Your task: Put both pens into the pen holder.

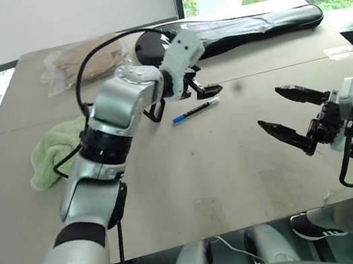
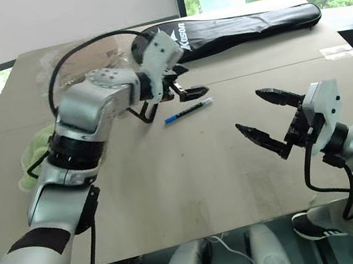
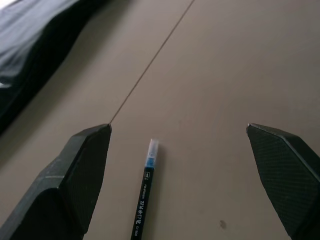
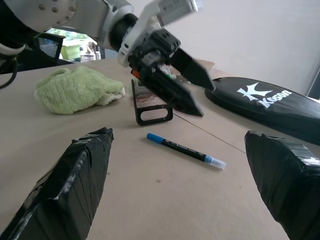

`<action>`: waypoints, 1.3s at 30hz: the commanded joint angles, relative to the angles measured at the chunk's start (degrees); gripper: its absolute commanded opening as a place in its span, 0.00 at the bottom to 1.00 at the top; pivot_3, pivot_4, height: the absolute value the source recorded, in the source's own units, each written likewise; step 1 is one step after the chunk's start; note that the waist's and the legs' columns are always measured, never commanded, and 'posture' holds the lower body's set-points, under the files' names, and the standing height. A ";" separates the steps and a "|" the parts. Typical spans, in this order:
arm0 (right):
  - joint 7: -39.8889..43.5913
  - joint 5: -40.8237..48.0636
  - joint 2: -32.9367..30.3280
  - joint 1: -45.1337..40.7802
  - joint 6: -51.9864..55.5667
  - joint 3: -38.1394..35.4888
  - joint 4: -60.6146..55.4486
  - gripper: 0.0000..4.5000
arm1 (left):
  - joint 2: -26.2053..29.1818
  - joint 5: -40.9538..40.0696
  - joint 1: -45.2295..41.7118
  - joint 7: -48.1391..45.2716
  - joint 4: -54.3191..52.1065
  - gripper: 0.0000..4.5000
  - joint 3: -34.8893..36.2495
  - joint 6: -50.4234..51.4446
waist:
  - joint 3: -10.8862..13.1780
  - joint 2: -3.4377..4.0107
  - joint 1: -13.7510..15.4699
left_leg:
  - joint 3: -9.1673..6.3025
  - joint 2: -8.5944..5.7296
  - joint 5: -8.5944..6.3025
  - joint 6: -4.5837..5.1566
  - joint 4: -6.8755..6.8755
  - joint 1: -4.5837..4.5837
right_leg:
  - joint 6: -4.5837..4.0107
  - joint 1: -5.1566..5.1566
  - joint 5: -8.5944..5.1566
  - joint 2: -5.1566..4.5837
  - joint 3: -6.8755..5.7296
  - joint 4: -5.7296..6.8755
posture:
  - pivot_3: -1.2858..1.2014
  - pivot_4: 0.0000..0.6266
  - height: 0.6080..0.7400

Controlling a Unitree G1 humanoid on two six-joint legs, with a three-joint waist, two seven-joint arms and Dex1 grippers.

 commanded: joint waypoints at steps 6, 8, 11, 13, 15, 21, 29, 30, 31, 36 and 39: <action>3.75 -2.62 -4.32 8.51 -2.30 -6.48 -2.71 1.00 | -11.16 16.69 -11.11 -8.80 44.21 0.99 -7.12 -26.38 | 0.09 -0.09 -0.12 | 0.09 -0.03 -0.01 0.00 0.00 -0.13 | 0.03 -0.20 -0.03 -0.02 0.12 0.11 | 0.52 0.24 1.00; 4.28 -2.01 -5.60 10.63 -1.35 -8.34 -2.95 1.00 | -12.99 18.97 -11.82 -9.47 49.30 0.88 -6.59 -29.83 | 0.09 -0.10 -0.09 | 0.10 -0.03 -0.01 0.01 0.00 -0.13 | 0.04 -0.20 -0.04 -0.07 0.15 0.11 | 0.52 0.24 1.00; 3.08 -0.37 -8.51 13.07 4.26 -10.04 -3.79 1.00 | -14.53 20.85 -12.36 -11.09 52.95 0.62 -5.34 -32.91 | 0.06 -0.10 0.02 | 0.11 -0.05 -0.02 0.04 0.02 -0.09 | 0.06 -0.15 -0.05 -0.13 0.16 0.13 | 0.52 0.24 1.00; 2.43 0.57 -9.42 13.79 6.74 -10.23 -4.42 1.00 | -14.83 21.24 -12.66 -12.03 53.90 0.48 -3.66 -34.00 | 0.06 -0.11 0.11 | 0.12 -0.05 -0.01 0.05 0.03 -0.01 | 0.07 -0.13 -0.05 -0.16 0.21 0.22 | 0.52 0.24 1.00; 1.95 1.29 -9.67 13.91 7.81 -10.34 -4.76 1.00 | -14.78 21.19 -13.08 -13.15 54.38 0.32 -1.59 -33.90 | 0.06 -0.11 0.12 | 0.09 -0.05 -0.01 0.05 0.06 0.00 | 0.07 -0.10 -0.05 -0.15 0.19 0.27 | 0.52 0.24 1.00; 2.78 -0.33 -8.58 13.71 5.90 -9.70 -4.23 1.00 | -12.09 12.01 -16.87 -14.38 48.75 0.01 13.98 -29.58 | 0.16 -0.26 -0.06 | 0.09 -0.05 -0.01 0.05 0.11 -0.14 | 0.08 -0.23 -0.06 -0.15 0.18 0.30 | 0.52 0.24 1.00; 4.84 -0.56 -1.94 6.07 -2.14 -4.76 -2.12 1.00 | -6.02 6.14 4.95 3.01 -0.33 0.01 32.83 -46.67 | 0.05 -0.08 -0.59 | 0.14 0.12 0.00 0.00 0.02 0.01 | 0.08 -0.24 -0.06 -0.37 0.51 0.25 | 0.52 0.24 1.00; 5.23 -1.01 -1.69 4.99 -2.39 -3.67 -1.30 1.00 | -5.28 8.18 8.65 3.99 -4.37 0.01 31.87 -51.15 | 0.04 -0.07 -0.51 | 0.19 0.13 0.00 -0.01 -0.05 0.20 | 0.08 -0.18 -0.06 -0.30 0.68 0.29 | 0.52 0.24 1.00; 5.73 -1.43 -1.45 3.70 -2.71 -2.51 -0.25 1.00 | -4.61 9.87 12.15 5.18 -7.16 0.01 30.92 -53.24 | 0.04 -0.07 -0.25 | 0.22 0.12 0.00 -0.01 -0.18 0.42 | 0.08 -0.06 -0.06 -0.26 0.74 0.29 | 0.52 0.24 1.00; 7.75 -2.09 -1.48 -1.84 -3.08 1.38 3.75 1.00 | -0.07 20.52 20.90 10.69 -3.46 0.01 26.14 -73.05 | 0.06 -0.14 1.63 | 0.18 -0.01 -0.01 0.01 -0.02 0.47 | 0.08 0.03 -0.05 -0.30 0.74 0.29 | 0.52 0.24 1.00; 8.96 -1.24 -2.54 -4.53 -2.31 1.19 5.22 1.00 | 1.23 24.33 22.03 14.53 3.91 0.01 24.44 -81.23 | 0.06 -0.15 2.21 | 0.07 -0.09 -0.01 0.02 0.02 0.38 | 0.08 0.02 -0.05 -0.35 0.55 0.25 | 0.52 0.24 1.00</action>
